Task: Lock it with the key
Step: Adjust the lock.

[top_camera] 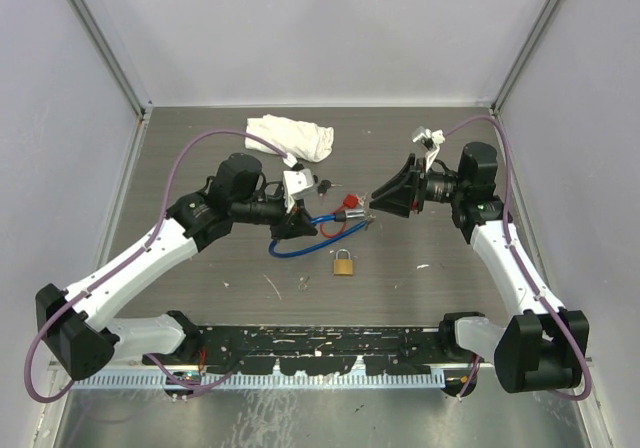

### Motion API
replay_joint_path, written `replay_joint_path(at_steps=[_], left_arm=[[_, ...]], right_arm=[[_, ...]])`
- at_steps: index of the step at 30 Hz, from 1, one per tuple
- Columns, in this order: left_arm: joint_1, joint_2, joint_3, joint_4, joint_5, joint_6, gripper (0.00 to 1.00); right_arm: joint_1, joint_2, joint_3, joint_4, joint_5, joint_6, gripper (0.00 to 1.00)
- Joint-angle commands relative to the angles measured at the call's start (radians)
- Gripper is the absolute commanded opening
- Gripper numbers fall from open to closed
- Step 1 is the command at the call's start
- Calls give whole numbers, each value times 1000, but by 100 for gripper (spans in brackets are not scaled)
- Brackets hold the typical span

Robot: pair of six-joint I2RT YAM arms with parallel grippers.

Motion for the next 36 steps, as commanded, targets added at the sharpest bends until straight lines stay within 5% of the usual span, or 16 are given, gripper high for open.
replay_joint_path(at_steps=[1, 9, 17, 28, 30, 34, 36], left_arm=[[5, -37, -2, 101, 47, 11, 0], [7, -40, -13, 129, 66, -2, 0], [12, -55, -41, 149, 72, 30, 0], [20, -50, -64, 187, 65, 123, 0], [21, -47, -64, 191, 64, 115, 0], [30, -46, -67, 186, 80, 82, 0], [36, -52, -77, 184, 88, 67, 0]], right_arm=[[6, -23, 28, 12, -54, 34, 48], [29, -8, 20, 2, -56, 35, 35], [33, 22, 31, -1, -78, 109, 7], [33, 118, 97, -192, -74, 122, 1], [31, 123, 120, -230, -67, 89, 9], [5, 123, 216, -389, -39, -99, 49], [-30, 123, 255, -408, -51, -118, 54]])
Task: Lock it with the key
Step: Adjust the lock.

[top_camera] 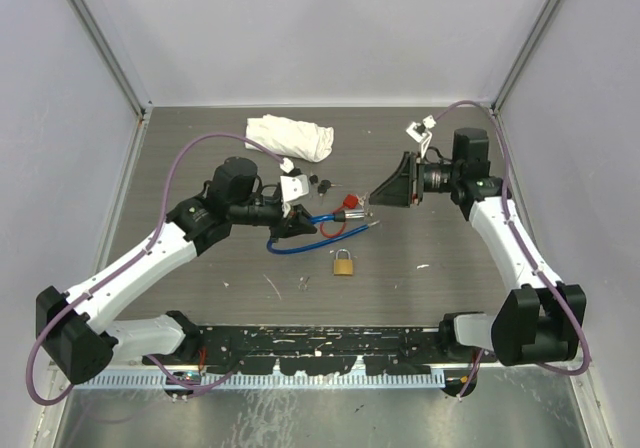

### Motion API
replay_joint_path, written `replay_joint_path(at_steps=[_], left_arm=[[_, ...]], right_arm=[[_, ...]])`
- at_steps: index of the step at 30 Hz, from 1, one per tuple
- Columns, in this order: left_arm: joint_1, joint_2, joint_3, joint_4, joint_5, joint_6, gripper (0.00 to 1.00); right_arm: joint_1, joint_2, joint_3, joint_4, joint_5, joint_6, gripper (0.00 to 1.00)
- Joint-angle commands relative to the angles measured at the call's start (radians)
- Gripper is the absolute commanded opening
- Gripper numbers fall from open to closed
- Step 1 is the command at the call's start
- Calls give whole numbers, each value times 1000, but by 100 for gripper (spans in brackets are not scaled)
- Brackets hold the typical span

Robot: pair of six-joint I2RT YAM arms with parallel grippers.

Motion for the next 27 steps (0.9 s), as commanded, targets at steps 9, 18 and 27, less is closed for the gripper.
replay_joint_path(at_steps=[9, 18, 27], left_arm=[[29, -72, -53, 139, 92, -73, 0], [31, -75, -63, 202, 140, -108, 0], [32, -90, -85, 221, 125, -77, 0]], right_arm=[[-31, -54, 133, -225, -2, -412, 61], [36, -47, 77, -173, 39, -311, 51], [59, -13, 58, -155, -10, -155, 4]])
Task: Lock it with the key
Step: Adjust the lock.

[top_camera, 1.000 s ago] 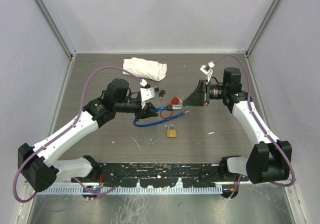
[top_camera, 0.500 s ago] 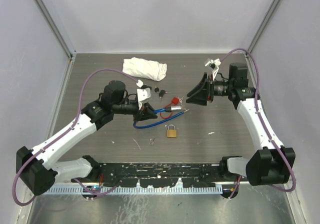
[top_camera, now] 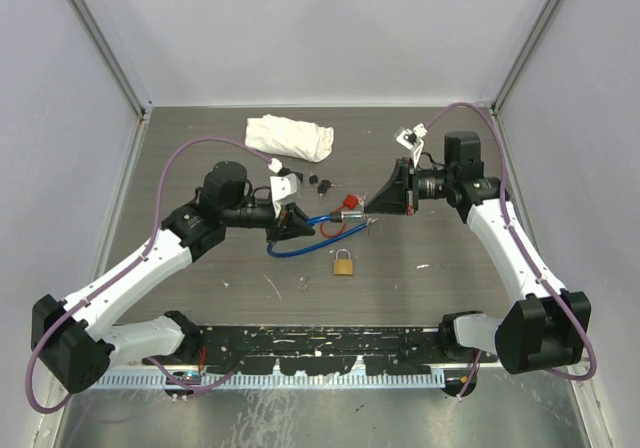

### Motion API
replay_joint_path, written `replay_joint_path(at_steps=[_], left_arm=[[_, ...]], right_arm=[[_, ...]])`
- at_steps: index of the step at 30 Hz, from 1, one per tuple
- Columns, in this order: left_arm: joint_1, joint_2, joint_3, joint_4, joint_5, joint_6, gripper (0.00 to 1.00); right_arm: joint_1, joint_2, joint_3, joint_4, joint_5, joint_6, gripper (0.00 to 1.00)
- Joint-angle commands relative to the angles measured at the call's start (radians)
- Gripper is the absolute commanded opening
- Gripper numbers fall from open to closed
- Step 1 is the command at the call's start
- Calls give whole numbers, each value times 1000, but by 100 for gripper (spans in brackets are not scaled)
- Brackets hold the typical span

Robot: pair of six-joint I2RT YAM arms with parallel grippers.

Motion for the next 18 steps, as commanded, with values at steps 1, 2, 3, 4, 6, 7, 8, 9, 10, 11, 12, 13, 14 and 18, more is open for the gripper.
replay_joint_path(at_steps=[1, 2, 3, 4, 6, 7, 8, 9, 10, 11, 12, 13, 14, 18], left_arm=[[0, -40, 2, 89, 24, 30, 0], [1, -42, 5, 81, 13, 42, 0], [0, -42, 8, 70, 3, 52, 0], [0, -39, 11, 59, -7, 63, 0], [1, -35, 15, 38, -29, 83, 0], [2, -32, 18, 31, -37, 89, 0], [0, -30, 18, 26, -43, 94, 0], [1, -28, 18, 22, -48, 100, 0], [1, -27, 18, 22, -52, 102, 0], [0, -24, 18, 20, -55, 105, 0], [0, -21, 19, 19, -56, 107, 0], [0, -20, 18, 19, -58, 107, 0], [1, -19, 18, 19, -58, 105, 0], [1, -18, 17, 12, -52, 89, 0]], right_arm=[[5, 30, -3, 29, -31, 111, 2], [5, 39, -4, 30, -37, 133, 1], [5, 48, -4, 29, -42, 155, 1], [5, 58, -4, 29, -50, 182, 1], [5, 81, 3, 5, -60, 216, 1], [5, 93, 11, -20, -58, 214, 1], [5, 104, 21, -51, -51, 203, 1], [5, 116, 33, -82, -47, 183, 1], [5, 128, 42, -116, -43, 170, 1], [6, 141, 51, -139, -44, 163, 1], [5, 153, 59, -161, -47, 150, 1], [6, 166, 77, -196, -48, 119, 1], [4, 174, 90, -230, -46, 85, 2], [-2, 188, 186, -346, -29, -64, 43]])
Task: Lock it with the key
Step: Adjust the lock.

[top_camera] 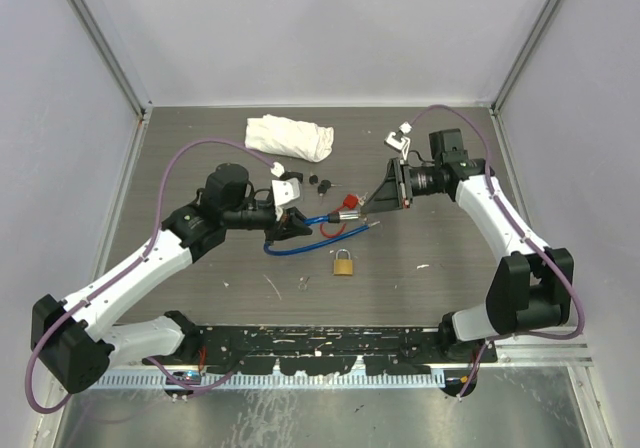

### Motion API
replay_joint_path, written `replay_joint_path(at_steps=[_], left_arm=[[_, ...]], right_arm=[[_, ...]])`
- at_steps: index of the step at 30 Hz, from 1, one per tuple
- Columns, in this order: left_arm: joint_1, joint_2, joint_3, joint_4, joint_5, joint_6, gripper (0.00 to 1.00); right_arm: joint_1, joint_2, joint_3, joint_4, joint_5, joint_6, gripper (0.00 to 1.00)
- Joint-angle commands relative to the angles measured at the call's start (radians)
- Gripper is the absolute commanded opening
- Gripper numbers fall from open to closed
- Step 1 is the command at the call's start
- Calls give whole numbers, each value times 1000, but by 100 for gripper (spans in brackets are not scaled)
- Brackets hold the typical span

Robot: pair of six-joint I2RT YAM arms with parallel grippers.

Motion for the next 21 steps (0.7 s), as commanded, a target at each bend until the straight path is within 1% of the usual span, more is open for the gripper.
replay_joint_path(at_steps=[1, 2, 4, 7, 11, 13, 16, 19, 21], left_arm=[[-3, -20, 25, 53, 20, 1, 0], [-3, -22, 24, 48, 21, -5, 0], [3, -34, 19, 46, 20, -26, 0], [24, -48, 10, 82, 27, -112, 0], [80, -30, 54, 139, 39, -278, 0], [102, -5, 99, 162, 63, -367, 0], [124, 43, 173, 178, 76, -494, 0], [143, 75, 229, 211, 70, -617, 0], [163, 87, 235, 282, 51, -729, 0]], right_arm=[[-18, -8, 129, -137, 29, -177, 49], [-31, -11, 145, -136, 46, -196, 55], [-80, -17, 167, -110, 48, -209, 59], [-159, -33, 184, -64, 27, -235, 61], [-232, -82, 184, -60, 64, -411, 64], [-240, -118, 151, -26, 61, -470, 68], [-240, -163, 53, 62, -11, -503, 72], [-240, -196, -9, 74, -53, -604, 79], [-240, -208, -41, 75, -58, -651, 81]])
